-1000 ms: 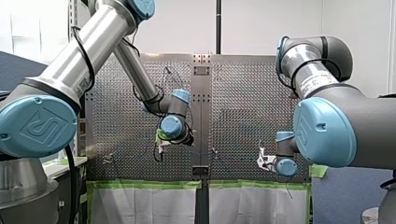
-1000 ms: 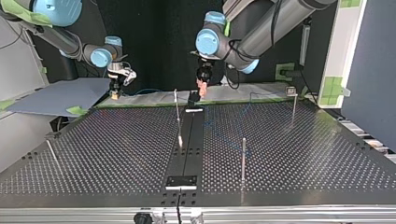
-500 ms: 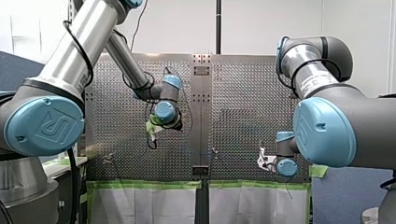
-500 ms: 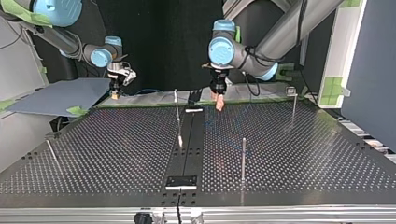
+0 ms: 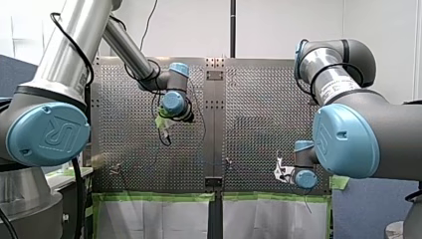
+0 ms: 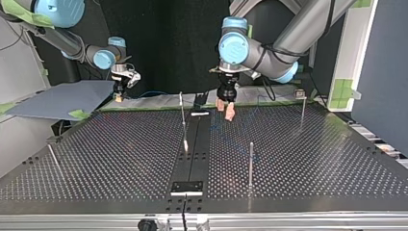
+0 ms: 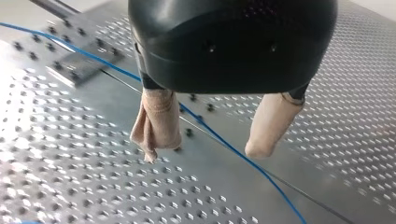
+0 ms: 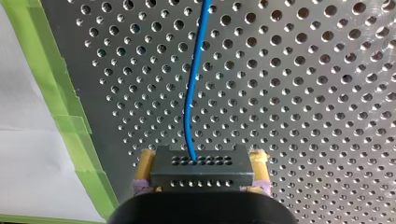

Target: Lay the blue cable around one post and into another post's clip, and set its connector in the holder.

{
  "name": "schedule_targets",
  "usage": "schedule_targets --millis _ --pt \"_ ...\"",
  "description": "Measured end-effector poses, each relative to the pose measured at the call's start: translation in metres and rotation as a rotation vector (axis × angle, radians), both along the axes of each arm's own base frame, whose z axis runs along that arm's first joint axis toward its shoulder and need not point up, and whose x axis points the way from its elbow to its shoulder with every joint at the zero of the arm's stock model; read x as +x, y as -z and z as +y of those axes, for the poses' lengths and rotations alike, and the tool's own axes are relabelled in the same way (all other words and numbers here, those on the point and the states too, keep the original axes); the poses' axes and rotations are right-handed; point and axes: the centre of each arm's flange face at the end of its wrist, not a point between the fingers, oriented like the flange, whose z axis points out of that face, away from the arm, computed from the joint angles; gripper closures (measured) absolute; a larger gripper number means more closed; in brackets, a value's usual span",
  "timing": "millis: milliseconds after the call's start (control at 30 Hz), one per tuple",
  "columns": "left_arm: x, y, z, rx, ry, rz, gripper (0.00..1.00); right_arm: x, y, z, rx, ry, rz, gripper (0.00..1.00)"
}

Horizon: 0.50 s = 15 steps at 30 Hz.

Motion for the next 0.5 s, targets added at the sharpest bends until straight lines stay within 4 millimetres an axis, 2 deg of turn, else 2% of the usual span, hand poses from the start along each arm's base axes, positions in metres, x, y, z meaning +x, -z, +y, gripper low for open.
schedule_targets --millis 233,500 --pt "-0.008 -0.032 0.001 -0.083 -0.005 -0.037 0.00 0.000 0.001 0.000 0.001 0.000 0.000 0.98" --pt "-0.010 -0.060 0.015 -0.151 -0.076 -0.077 0.00 0.000 0.002 0.000 0.001 -0.001 0.000 0.98"
